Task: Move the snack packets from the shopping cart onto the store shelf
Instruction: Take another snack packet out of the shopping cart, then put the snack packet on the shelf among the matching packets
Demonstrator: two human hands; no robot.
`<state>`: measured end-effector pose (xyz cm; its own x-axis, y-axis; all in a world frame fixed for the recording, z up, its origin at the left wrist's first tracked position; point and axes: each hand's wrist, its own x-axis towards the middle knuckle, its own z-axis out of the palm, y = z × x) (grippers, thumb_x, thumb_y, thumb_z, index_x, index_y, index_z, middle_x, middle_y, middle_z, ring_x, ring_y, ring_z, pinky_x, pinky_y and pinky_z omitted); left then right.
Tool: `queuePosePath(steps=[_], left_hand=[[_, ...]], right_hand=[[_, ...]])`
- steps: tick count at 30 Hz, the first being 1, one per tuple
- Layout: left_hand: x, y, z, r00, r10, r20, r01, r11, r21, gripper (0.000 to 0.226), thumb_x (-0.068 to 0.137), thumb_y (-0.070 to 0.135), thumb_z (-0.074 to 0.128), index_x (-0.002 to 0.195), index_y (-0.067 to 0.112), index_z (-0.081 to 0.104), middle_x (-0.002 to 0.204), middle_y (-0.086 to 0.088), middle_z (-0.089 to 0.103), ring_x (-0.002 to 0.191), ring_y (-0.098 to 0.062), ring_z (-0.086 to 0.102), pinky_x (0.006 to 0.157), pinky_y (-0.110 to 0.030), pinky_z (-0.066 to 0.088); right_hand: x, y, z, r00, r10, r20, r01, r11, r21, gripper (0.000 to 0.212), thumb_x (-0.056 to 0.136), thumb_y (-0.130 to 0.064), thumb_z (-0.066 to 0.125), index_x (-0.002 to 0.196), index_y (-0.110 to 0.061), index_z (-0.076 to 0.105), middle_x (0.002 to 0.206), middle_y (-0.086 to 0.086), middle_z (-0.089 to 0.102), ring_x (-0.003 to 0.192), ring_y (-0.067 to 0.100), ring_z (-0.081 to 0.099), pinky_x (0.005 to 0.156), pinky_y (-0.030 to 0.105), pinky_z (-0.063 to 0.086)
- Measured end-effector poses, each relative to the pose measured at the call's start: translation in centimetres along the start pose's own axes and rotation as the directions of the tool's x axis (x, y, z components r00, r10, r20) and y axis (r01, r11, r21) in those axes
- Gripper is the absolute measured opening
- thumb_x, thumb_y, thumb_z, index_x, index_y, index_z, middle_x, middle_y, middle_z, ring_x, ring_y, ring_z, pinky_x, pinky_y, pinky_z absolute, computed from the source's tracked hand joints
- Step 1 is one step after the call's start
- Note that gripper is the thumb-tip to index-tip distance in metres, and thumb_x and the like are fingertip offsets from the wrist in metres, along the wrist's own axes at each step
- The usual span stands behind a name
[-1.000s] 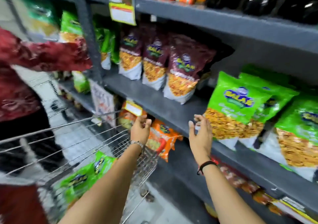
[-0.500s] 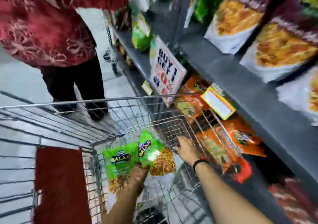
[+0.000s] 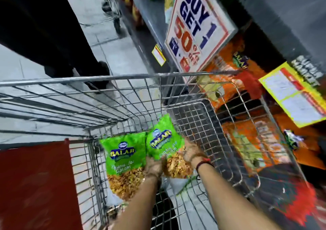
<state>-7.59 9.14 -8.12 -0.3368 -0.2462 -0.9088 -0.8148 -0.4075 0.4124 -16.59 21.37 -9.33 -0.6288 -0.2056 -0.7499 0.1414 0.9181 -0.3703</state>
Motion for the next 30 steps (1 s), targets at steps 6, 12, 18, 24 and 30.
queuePosePath(steps=[6, 12, 18, 24, 30], left_hand=[[-2.4, 2.0, 2.1, 0.995, 0.087, 0.042, -0.088, 0.996, 0.030, 0.024, 0.082, 0.009, 0.061, 0.102, -0.002, 0.057, 0.063, -0.007, 0.066, 0.057, -0.012, 0.061, 0.043, -0.013, 0.044], [-6.8, 5.7, 2.7, 0.935, 0.328, 0.137, -0.319, 0.944, -0.088, 0.010, 0.084, -0.001, 0.054, 0.084, 0.008, 0.058, 0.074, -0.004, 0.061, 0.039, 0.012, 0.053, 0.041, -0.003, 0.042], [-16.8, 9.3, 2.3, 0.778, 0.594, 0.204, -0.581, 0.804, -0.125, 0.062, 0.072, 0.024, 0.068, 0.127, 0.011, 0.043, 0.135, -0.023, 0.048, 0.117, -0.035, 0.051, 0.102, -0.047, 0.042], [-30.5, 7.8, 3.5, 0.552, 0.774, 0.311, -0.788, 0.606, -0.112, 0.046, 0.077, 0.013, 0.065, 0.119, 0.005, 0.048, 0.126, -0.025, 0.055, 0.104, -0.027, 0.056, 0.097, -0.038, 0.047], [-40.8, 3.0, 9.0, 0.304, 0.799, 0.519, -0.893, 0.428, -0.136, 0.024, 0.082, 0.000, 0.056, 0.103, 0.012, 0.053, 0.099, -0.014, 0.061, 0.085, -0.015, 0.056, 0.073, -0.024, 0.046]], right_hand=[[-4.9, 1.6, -2.3, 0.980, 0.200, -0.021, -0.189, 0.954, 0.232, 0.046, 0.077, -0.003, 0.064, 0.120, -0.001, 0.048, 0.122, 0.019, 0.057, 0.112, 0.031, 0.055, 0.096, 0.037, 0.046], [-9.9, -0.6, -7.3, 0.983, 0.029, -0.181, 0.056, 0.892, 0.448, 0.055, 0.066, -0.005, 0.074, 0.113, 0.006, 0.048, 0.112, 0.019, 0.060, 0.098, 0.021, 0.058, 0.069, 0.019, 0.044], [-20.3, -3.1, -11.5, 0.872, -0.099, -0.480, 0.352, 0.808, 0.472, 0.051, 0.077, -0.002, 0.066, 0.122, 0.000, 0.042, 0.120, 0.012, 0.056, 0.112, 0.020, 0.051, 0.087, 0.022, 0.039], [-34.3, -0.8, -13.3, 0.691, -0.132, -0.711, 0.541, 0.746, 0.388, 0.056, 0.076, -0.001, 0.067, 0.126, -0.003, 0.041, 0.126, 0.014, 0.055, 0.115, 0.018, 0.049, 0.092, 0.020, 0.036], [-47.2, 6.2, -13.5, 0.543, 0.004, -0.840, 0.534, 0.770, 0.349, 0.052, 0.082, -0.010, 0.064, 0.127, -0.004, 0.040, 0.113, 0.003, 0.052, 0.109, 0.012, 0.046, 0.071, 0.013, 0.035]])
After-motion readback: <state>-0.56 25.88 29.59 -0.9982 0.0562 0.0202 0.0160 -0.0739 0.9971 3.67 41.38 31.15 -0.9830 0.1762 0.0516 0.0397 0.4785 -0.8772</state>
